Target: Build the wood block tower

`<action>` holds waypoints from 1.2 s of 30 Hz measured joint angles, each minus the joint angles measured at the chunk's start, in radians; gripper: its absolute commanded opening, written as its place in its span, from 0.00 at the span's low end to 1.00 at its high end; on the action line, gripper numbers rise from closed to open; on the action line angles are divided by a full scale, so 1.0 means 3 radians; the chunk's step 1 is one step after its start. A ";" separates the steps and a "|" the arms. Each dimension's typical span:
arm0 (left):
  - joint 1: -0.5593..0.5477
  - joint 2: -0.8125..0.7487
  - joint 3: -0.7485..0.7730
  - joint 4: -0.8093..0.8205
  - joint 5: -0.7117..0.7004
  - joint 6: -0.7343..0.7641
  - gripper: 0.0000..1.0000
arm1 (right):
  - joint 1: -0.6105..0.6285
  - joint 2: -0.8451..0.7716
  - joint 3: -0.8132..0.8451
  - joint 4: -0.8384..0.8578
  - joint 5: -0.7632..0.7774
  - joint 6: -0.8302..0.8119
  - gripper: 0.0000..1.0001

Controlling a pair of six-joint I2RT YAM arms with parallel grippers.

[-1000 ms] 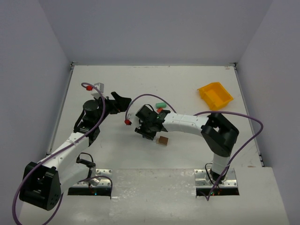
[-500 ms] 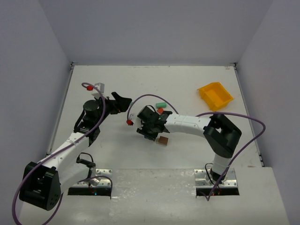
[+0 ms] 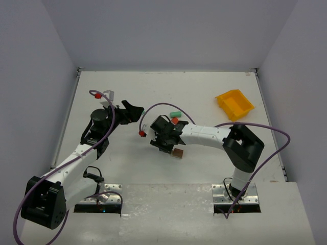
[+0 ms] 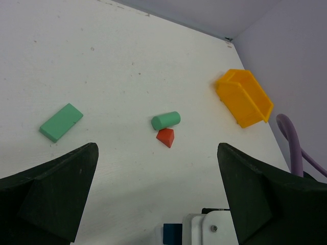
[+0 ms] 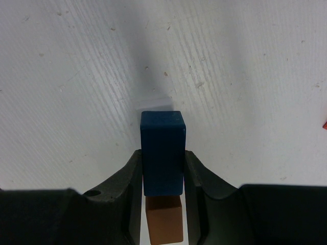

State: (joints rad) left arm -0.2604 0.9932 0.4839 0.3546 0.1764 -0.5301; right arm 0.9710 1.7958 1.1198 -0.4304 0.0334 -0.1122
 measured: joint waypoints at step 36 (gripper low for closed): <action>0.0000 0.0000 0.0000 0.0001 0.0013 0.0000 1.00 | 0.0000 -0.0074 -0.0076 -0.0055 0.0000 0.0011 0.27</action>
State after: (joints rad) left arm -0.2604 0.9932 0.4839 0.3550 0.1802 -0.5301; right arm 0.9710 1.7737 1.0969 -0.4469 0.0334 -0.1088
